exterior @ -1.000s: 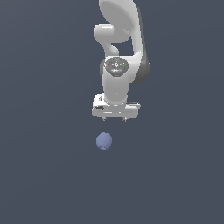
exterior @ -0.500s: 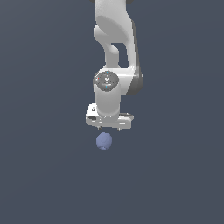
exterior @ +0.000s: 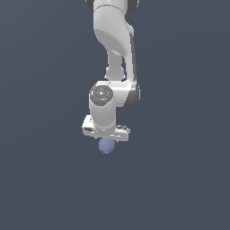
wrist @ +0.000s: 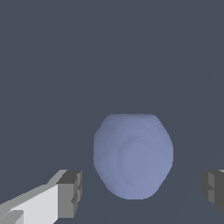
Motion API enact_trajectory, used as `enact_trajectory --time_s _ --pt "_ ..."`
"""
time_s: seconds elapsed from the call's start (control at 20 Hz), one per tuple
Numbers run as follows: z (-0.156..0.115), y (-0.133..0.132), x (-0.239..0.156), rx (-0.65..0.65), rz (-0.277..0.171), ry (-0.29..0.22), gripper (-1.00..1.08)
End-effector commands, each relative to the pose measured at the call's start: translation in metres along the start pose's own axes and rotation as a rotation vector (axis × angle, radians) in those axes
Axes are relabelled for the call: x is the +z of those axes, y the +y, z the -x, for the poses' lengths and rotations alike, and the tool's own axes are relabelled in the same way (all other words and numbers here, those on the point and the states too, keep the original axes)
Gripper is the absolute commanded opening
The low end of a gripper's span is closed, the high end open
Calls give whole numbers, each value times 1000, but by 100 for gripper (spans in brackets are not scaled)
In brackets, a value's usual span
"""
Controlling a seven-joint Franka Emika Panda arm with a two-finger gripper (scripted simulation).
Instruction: Pick up the object and move it to a goal position.
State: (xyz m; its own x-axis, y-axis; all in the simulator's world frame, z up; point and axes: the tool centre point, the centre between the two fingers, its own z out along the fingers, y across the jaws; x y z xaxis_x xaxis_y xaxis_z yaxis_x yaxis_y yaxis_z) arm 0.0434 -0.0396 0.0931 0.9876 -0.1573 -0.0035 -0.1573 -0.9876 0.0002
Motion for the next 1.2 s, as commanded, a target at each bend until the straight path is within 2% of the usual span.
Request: enact_trajectory --time_s 0.0,0.25,0.7,1.0,1.05,1.15 --pt "-3 1 2 4 0 3 100" --pt "-2 1 5 3 0 2 100" --pt "-2 2 45 4 0 3 100" --pt "-3 2 53 5 0 3 100" --pt "-3 2 53 5 0 3 -100" --pt "-3 2 53 5 0 3 -100"
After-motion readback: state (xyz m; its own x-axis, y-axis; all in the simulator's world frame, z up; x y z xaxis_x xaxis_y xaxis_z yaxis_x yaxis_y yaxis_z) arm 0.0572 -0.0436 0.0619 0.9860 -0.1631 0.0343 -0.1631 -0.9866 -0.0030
